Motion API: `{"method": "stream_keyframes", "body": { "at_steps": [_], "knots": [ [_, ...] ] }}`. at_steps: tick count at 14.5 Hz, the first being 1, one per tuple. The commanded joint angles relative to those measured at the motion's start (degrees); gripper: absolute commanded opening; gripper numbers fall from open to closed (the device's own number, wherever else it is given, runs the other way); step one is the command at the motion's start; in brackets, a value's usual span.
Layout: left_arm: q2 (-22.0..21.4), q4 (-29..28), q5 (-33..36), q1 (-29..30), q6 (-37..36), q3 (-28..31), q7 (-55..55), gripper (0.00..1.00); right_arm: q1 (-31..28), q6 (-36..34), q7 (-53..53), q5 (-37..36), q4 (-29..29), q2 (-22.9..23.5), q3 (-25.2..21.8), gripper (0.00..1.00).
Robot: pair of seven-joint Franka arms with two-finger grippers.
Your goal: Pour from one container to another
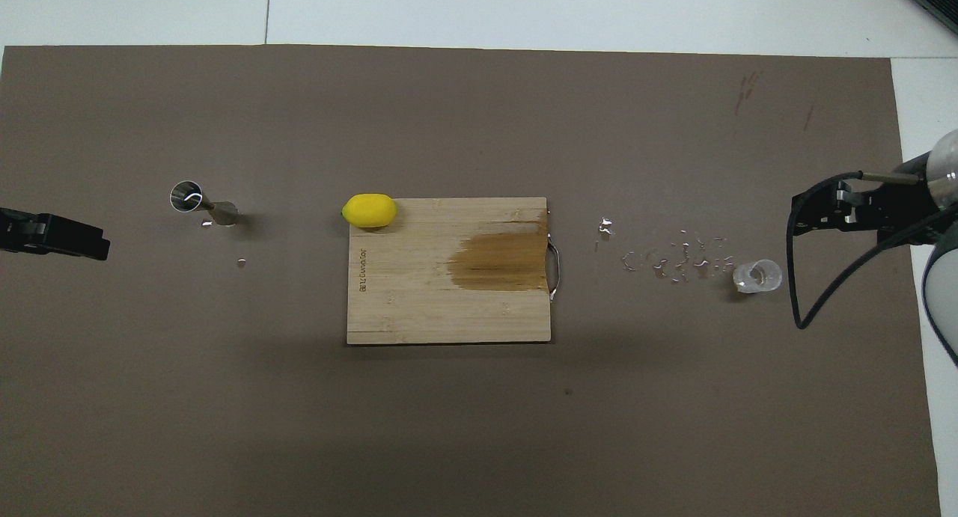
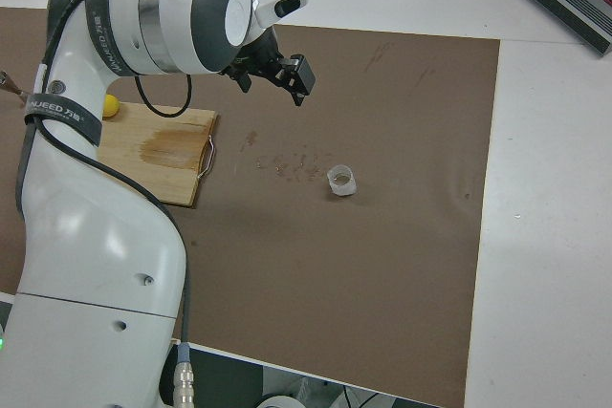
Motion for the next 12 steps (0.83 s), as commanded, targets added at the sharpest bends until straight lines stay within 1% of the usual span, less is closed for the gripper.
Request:
{"method": "stream_keyframes", "body": {
  "at_steps": [1, 2, 5, 8, 9, 10, 11, 12],
  "knots": [
    [6.8, 6.25, -0.72, 1.23, -1.11, -0.01, -0.48, 1.0, -1.69, 1.0, -6.6, 0.66, -1.11, -0.68, 0.08, 1.0],
    [7.95, 7.24, -0.81, 1.06, -1.12, -0.01, -0.48, 1.0, -1.78, 0.21, -6.88, 0.66, -1.03, -0.68, 0.08, 1.0],
    [10.16, 7.16, 0.16, 0.62, 0.28, -0.1, -0.92, 1.0, -1.78, -1.11, -6.97, 0.58, -0.94, -0.68, 0.08, 1.0],
    [11.39, 7.94, 2.26, 0.27, 1.77, -0.1, -1.01, 1.0, -1.7, -3.14, -8.63, 0.57, -0.5, -0.94, 0.08, 1.0],
    [12.18, 9.08, 2.35, 0.53, 2.04, -0.01, -1.18, 1.0, -1.61, -3.32, -8.64, 0.49, -0.41, -1.12, 0.08, 1.0],
    [12.62, 8.92, 2.09, 0.18, 2.04, -0.01, -1.53, 1.0, -1.61, -4.45, -8.64, 0.49, -0.41, -1.38, 0.17, 1.0],
    [13.84, 9.09, 1.57, -0.08, 1.08, -0.01, -5.19, 1.0, -1.52, -5.07, -8.72, 0.49, -0.41, -1.64, 0.17, 1.0],
    [13.85, 8.92, -0.35, -0.35, -0.06, -0.01, -11.14, 1.0, -1.52, -5.07, -8.9, 0.49, -0.41, -1.73, 0.34, 1.0]
  ]
}}
